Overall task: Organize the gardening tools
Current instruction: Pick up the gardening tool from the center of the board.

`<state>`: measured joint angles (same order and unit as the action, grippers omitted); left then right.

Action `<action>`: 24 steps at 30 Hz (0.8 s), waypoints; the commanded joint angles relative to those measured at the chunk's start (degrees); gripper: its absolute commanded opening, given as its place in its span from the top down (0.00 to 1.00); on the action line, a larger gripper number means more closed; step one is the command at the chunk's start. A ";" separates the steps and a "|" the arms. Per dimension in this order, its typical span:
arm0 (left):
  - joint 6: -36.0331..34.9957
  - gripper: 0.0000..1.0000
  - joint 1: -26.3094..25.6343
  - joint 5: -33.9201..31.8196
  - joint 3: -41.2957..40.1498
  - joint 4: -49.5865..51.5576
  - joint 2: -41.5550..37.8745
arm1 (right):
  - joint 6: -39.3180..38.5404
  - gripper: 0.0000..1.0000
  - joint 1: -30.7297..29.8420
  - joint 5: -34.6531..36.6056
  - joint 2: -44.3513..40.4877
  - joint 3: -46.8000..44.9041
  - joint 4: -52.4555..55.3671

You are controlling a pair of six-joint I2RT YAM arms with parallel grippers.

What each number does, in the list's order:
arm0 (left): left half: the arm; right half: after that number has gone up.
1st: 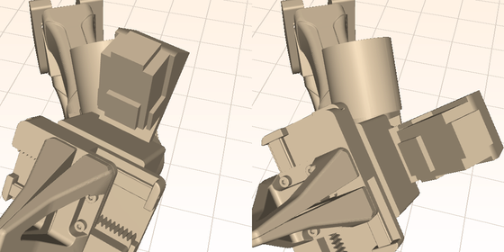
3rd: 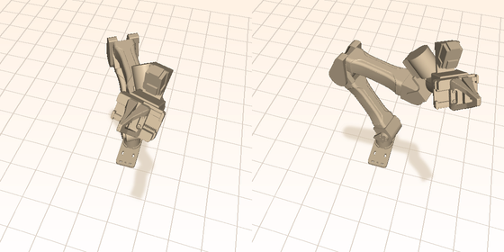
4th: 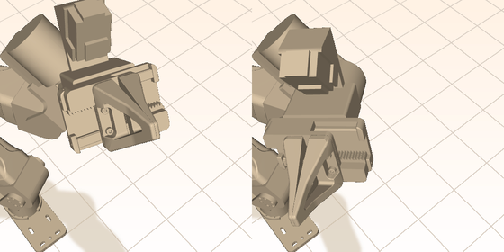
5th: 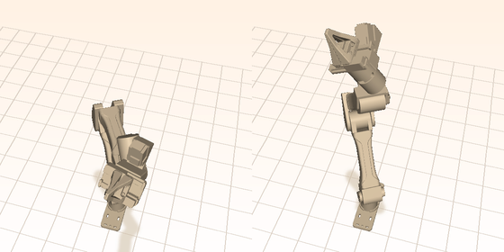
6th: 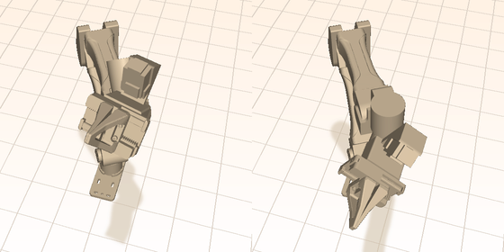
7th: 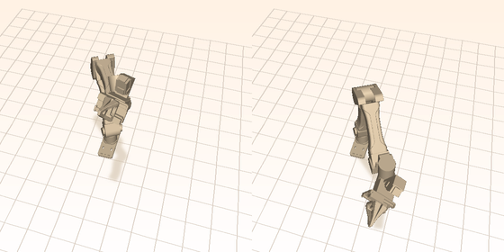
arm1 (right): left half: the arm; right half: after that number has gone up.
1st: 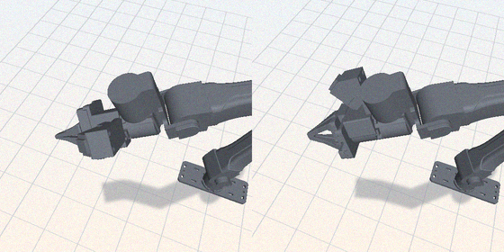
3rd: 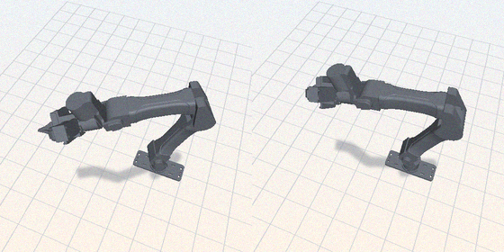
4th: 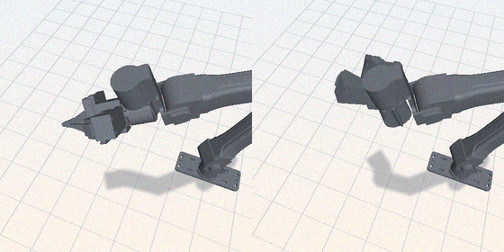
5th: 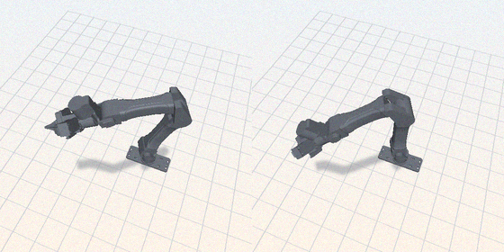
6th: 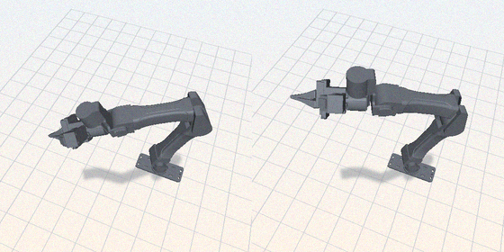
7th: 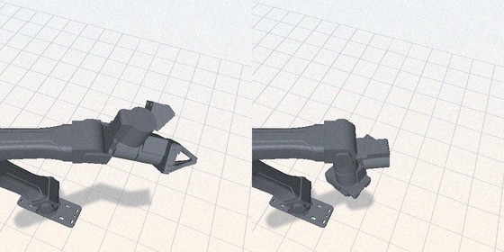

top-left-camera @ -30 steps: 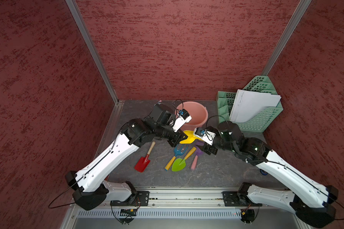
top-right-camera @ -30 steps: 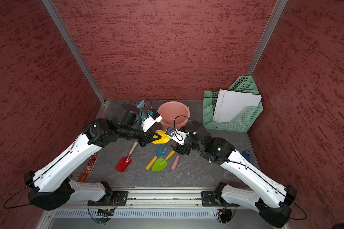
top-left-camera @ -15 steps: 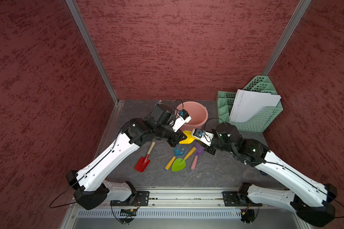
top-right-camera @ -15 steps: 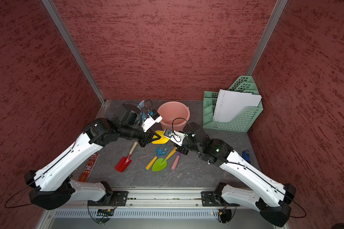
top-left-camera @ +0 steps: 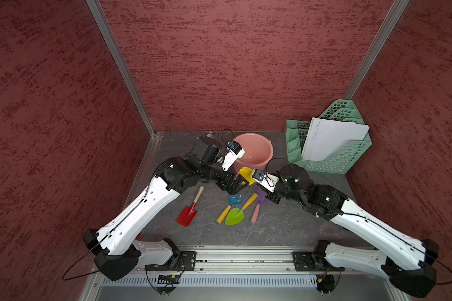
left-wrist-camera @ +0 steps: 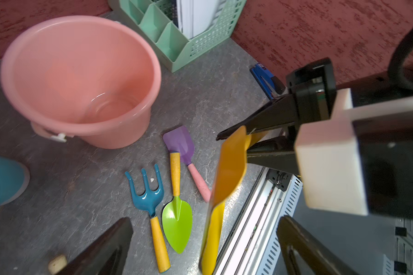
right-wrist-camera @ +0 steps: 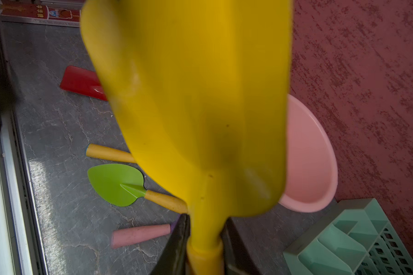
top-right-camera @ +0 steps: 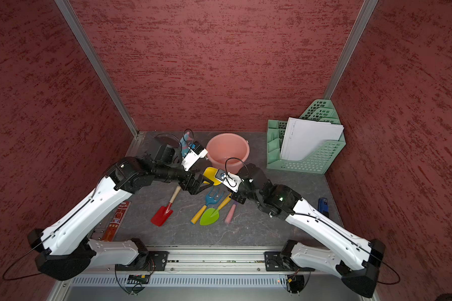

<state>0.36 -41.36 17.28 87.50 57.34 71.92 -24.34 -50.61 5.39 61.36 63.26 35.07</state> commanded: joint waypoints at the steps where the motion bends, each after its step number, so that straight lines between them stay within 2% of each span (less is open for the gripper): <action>1: 3.53 0.00 3.07 -4.56 -4.54 -5.22 -5.40 | 5.59 1.00 0.30 3.97 1.73 -1.41 -12.33; 8: 9.39 0.00 9.70 -10.48 -15.57 -10.25 -13.50 | 15.07 1.00 3.27 5.80 14.24 2.57 -30.36; 11: 10.51 0.00 11.23 -12.03 -19.31 -11.34 -15.40 | 21.78 1.00 7.62 5.53 19.85 4.90 -38.68; 16: 11.50 0.00 12.92 -12.51 -23.39 -12.46 -17.04 | 32.69 1.00 14.74 0.72 29.27 10.27 -46.13; 24: 11.59 0.00 14.36 -12.28 -26.36 -13.63 -17.91 | 34.77 1.00 17.59 1.97 37.80 14.87 -50.62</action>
<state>11.35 -27.64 5.45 62.11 45.89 54.83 7.81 -33.52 7.29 97.45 76.14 -9.87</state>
